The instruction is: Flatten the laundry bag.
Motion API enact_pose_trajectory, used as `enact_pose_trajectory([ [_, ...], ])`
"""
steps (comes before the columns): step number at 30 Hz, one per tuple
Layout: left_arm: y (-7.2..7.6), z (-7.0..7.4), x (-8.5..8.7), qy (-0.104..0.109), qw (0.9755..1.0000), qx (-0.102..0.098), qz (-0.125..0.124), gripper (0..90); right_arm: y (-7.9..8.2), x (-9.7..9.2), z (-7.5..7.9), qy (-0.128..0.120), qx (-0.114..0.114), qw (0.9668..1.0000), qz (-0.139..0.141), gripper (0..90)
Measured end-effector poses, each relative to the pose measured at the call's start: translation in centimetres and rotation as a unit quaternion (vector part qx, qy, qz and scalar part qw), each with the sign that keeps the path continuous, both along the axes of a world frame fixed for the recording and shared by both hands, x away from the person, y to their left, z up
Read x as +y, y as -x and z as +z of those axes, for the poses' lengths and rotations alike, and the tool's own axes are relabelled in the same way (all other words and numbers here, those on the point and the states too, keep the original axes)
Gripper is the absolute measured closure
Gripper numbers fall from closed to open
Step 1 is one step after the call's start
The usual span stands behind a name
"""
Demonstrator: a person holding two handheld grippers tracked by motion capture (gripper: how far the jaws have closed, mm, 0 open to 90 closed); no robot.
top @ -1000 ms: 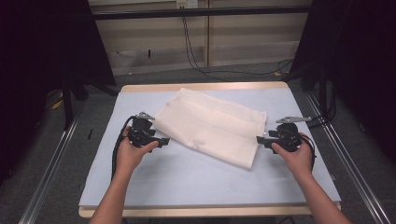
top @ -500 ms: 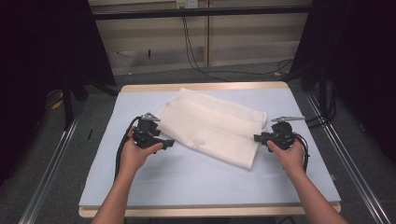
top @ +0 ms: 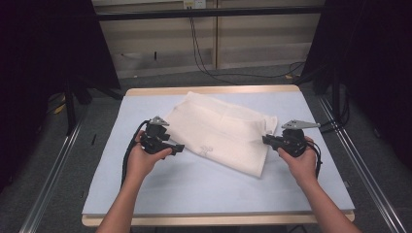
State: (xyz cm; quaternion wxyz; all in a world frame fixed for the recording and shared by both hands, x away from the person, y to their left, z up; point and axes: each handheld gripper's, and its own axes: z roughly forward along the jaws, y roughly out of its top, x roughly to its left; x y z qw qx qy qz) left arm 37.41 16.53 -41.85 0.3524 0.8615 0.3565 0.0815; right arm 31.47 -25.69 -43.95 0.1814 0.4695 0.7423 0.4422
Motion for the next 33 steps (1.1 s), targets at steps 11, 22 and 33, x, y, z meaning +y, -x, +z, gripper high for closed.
enact_pose_trajectory([
  [11, 0.1, 0.6, -1.7, 0.020, 0.9998, 0.002, 0.004, 24.7, 2.0, 2.3, 0.9, 0.021, -0.032, 0.9958, 0.083, 86.3],
  [22, 0.4, 1.3, -3.0, 0.035, 0.9990, 0.021, -0.017, 27.0, 3.2, 5.0, -1.1, 0.046, -0.021, 0.9886, 0.142, 86.3],
  [33, 0.7, 1.5, -5.6, 0.053, 0.9979, 0.021, -0.032, 25.6, 4.1, 6.5, -1.7, 0.068, -0.024, 0.9818, 0.176, 86.3],
])
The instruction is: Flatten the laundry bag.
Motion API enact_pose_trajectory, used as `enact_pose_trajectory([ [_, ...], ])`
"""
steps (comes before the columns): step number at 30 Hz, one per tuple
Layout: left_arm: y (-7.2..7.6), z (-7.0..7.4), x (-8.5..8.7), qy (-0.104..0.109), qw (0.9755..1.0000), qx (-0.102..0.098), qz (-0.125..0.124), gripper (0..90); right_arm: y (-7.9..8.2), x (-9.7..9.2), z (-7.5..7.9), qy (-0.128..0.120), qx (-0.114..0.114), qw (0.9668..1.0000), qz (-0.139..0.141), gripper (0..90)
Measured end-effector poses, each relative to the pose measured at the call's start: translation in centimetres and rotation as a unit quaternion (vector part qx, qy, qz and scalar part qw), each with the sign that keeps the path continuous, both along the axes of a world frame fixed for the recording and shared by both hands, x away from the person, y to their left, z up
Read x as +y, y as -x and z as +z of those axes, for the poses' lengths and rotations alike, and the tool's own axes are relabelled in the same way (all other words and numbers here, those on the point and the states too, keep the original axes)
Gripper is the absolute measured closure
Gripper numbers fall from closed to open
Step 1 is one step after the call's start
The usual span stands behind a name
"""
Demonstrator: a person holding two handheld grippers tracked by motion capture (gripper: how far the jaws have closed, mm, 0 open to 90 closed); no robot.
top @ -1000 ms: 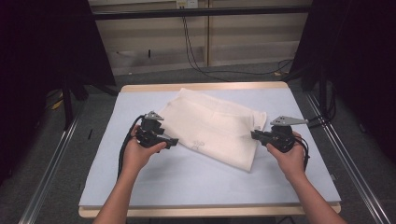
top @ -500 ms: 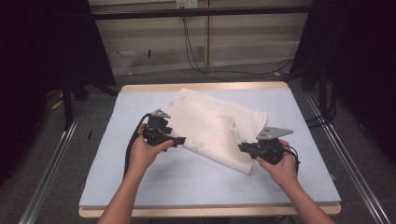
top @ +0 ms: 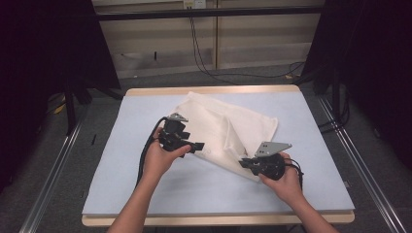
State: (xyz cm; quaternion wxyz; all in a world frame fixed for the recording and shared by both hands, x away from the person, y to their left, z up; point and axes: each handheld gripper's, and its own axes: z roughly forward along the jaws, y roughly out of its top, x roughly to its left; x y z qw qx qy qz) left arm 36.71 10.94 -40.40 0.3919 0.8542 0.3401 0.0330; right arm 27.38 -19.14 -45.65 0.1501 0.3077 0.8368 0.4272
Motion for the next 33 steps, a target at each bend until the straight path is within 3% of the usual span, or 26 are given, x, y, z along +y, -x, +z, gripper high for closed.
enact_pose_trajectory([
  [5, -0.2, -0.3, -1.4, -0.003, 1.0000, 0.001, -0.001, 25.6, 0.3, 0.2, 0.0, 0.002, -0.009, 0.9999, 0.008, 86.3],
  [10, -0.5, -0.4, -2.4, -0.012, 0.9997, -0.001, -0.021, 24.4, 0.6, 0.3, 0.0, -0.001, -0.016, 0.9998, 0.015, 86.3],
  [11, -0.4, -0.5, -2.9, 0.001, 0.9999, 0.001, -0.015, 24.4, 0.7, 0.3, 0.0, 0.002, -0.017, 0.9997, 0.018, 86.3],
  [14, -0.6, -0.6, -3.6, 0.002, 0.9999, 0.002, -0.011, 24.5, 0.9, 0.5, -0.1, 0.008, -0.023, 0.9992, 0.030, 86.3],
  [24, -1.2, -1.4, -5.6, -0.006, 0.9996, 0.020, -0.017, 26.6, 1.2, 0.9, 0.0, 0.010, -0.031, 0.9983, 0.048, 86.2],
  [28, -1.4, -1.8, -6.1, -0.023, 0.9992, 0.027, -0.018, 29.4, 1.2, 0.9, -0.1, 0.010, -0.030, 0.9983, 0.049, 86.2],
  [29, -1.4, -2.0, -6.4, -0.019, 0.9994, 0.030, -0.005, 30.0, 1.2, 0.9, -0.1, 0.011, -0.029, 0.9983, 0.049, 86.2],
  [33, -1.6, -2.3, -6.7, -0.014, 0.9990, 0.040, -0.016, 34.3, 1.2, 1.0, -0.1, 0.011, -0.031, 0.9982, 0.051, 86.2],
])
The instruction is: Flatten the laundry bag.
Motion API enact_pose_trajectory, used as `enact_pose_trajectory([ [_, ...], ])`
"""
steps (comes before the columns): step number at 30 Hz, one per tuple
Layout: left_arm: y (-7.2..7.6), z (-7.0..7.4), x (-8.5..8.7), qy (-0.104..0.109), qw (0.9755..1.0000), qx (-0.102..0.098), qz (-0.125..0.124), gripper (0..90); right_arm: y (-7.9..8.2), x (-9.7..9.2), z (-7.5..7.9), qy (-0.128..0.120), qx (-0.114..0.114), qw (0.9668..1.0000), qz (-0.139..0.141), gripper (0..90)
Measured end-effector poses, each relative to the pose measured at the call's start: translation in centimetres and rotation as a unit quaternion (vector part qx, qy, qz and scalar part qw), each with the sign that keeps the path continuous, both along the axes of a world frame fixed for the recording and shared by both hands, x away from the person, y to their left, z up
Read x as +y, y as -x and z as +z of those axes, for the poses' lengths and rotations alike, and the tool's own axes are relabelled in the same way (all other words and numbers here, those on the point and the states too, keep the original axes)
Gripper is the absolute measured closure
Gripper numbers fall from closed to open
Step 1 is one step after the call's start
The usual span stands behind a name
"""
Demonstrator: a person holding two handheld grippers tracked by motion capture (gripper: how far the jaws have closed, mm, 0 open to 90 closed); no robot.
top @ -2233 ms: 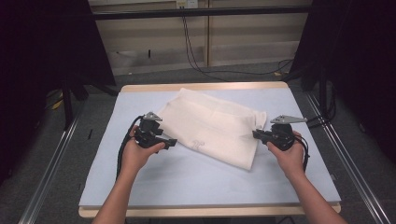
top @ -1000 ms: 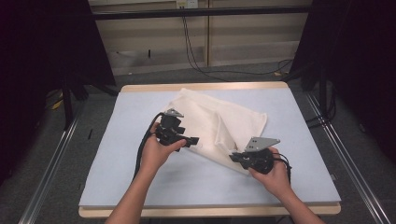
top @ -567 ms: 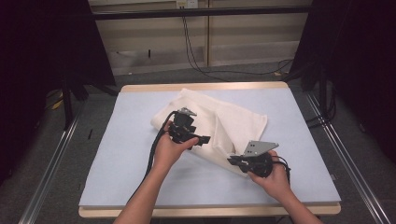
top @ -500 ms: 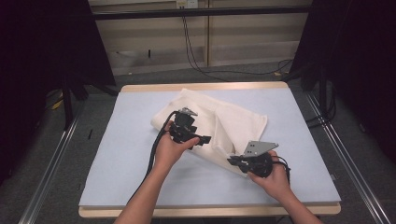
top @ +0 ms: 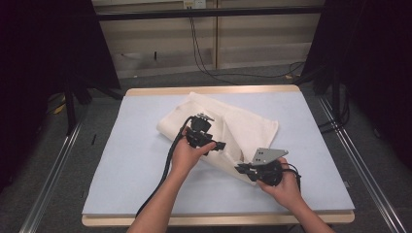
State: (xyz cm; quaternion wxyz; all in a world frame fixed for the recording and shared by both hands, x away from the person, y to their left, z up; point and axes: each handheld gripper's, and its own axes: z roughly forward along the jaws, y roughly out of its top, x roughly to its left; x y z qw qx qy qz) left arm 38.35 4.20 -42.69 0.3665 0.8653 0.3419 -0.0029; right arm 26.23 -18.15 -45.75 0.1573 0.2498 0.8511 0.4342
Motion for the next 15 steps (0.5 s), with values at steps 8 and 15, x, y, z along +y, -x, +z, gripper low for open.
enact_pose_trajectory([
  [8, 0.5, -0.1, -1.0, 0.012, 0.9991, 0.018, -0.036, 70.7, 0.0, 0.1, 0.1, 0.003, 0.001, 1.0000, -0.004, 85.8],
  [15, 1.1, 0.7, -0.8, -0.016, 0.9988, 0.016, -0.043, 87.4, 0.1, -0.1, 0.2, -0.010, 0.009, 0.9998, -0.014, 76.6],
])
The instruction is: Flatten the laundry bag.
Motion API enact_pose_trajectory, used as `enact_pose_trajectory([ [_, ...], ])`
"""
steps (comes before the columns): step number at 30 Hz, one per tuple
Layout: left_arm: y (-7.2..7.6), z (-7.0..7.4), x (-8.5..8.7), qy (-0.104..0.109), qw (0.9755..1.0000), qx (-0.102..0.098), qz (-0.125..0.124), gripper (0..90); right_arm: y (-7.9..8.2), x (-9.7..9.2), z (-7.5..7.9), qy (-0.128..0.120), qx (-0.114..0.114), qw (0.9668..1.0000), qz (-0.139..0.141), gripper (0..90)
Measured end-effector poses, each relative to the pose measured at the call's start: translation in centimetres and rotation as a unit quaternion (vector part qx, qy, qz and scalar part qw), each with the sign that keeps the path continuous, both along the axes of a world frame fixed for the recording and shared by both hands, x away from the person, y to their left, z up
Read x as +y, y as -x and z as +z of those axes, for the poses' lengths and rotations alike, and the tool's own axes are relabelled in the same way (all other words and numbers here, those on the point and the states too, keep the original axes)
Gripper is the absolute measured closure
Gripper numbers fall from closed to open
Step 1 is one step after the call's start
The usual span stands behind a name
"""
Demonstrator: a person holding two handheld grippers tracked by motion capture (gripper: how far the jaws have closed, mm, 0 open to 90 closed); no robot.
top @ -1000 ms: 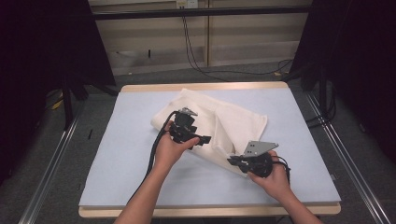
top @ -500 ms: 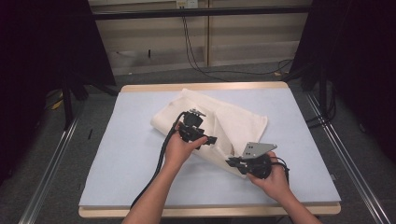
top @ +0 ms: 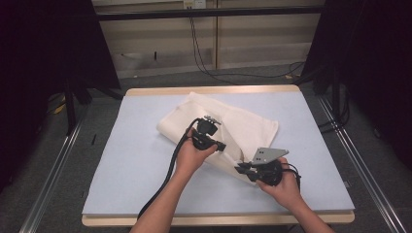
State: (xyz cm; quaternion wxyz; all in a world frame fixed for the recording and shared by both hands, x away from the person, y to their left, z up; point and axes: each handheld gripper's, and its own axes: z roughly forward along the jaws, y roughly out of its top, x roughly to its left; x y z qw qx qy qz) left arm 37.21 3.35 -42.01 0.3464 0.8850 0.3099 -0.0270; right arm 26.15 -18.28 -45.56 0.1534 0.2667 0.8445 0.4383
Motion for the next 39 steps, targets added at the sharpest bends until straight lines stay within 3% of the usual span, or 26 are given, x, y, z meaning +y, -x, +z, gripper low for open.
enact_pose_trajectory([
  [2, 0.1, 0.1, 0.3, -0.003, 1.0000, 0.001, 0.000, 87.6, -0.1, -0.6, 0.3, -0.017, 0.008, 0.9998, -0.009, 70.0],
  [5, 0.6, 0.3, 1.3, 0.013, 0.9999, 0.004, 0.007, 87.5, -0.2, -1.8, 0.8, -0.038, 0.027, 0.9988, -0.015, 58.9],
  [9, 1.0, 0.0, 1.9, 0.003, 1.0000, -0.002, 0.006, 87.6, -0.2, -3.0, 1.5, -0.036, 0.027, 0.9988, -0.019, 51.2],
  [13, 1.5, -0.4, 2.6, 0.013, 0.9997, -0.001, 0.019, 87.6, -0.2, -4.3, 1.9, -0.049, 0.029, 0.9980, -0.026, 46.6],
  [15, 1.7, -0.4, 2.9, 0.016, 0.9997, 0.000, 0.016, 87.5, -0.3, -5.0, 1.9, -0.050, 0.028, 0.9972, -0.047, 44.0],
  [18, 2.1, -0.3, 3.3, 0.017, 0.9998, -0.007, 0.013, 87.5, -0.7, -5.6, 1.1, -0.022, 0.030, 0.9963, -0.078, 42.1],
  [20, 2.4, -0.2, 3.5, 0.018, 0.9997, -0.009, 0.014, 87.5, -1.1, -5.8, 0.3, -0.012, 0.040, 0.9956, -0.084, 41.5],
  [22, 2.7, -0.3, 3.7, 0.020, 0.9996, -0.011, 0.015, 87.4, -1.5, -5.7, -0.5, 0.018, 0.039, 0.9947, -0.094, 41.8],
  [27, 2.9, -0.5, 3.9, 0.025, 0.9996, -0.009, 0.012, 87.3, -2.2, -5.1, -2.2, 0.053, 0.060, 0.9923, -0.095, 41.5],
  [31, 3.2, -0.6, 4.0, 0.022, 0.9996, -0.012, 0.011, 87.2, -2.4, -4.5, -2.4, 0.066, 0.077, 0.9894, -0.104, 40.1],
  [33, 3.3, -0.8, 4.0, 0.026, 0.9995, -0.014, 0.009, 87.1, -2.4, -4.2, -2.5, 0.071, 0.071, 0.9898, -0.102, 40.6],
  [35, 3.4, -0.9, 4.0, 0.022, 0.9997, -0.011, 0.008, 87.1, -2.4, -4.1, -2.4, 0.075, 0.078, 0.9879, -0.111, 41.4],
  [37, 3.5, -1.2, 4.0, 0.025, 0.9996, -0.012, 0.010, 87.0, -2.5, -4.0, -2.3, 0.082, 0.081, 0.9873, -0.109, 46.1],
  [39, 3.6, -1.3, 4.0, 0.025, 0.9996, -0.010, 0.009, 87.0, -2.5, -3.8, -2.1, 0.084, 0.085, 0.9881, -0.096, 56.2],
])
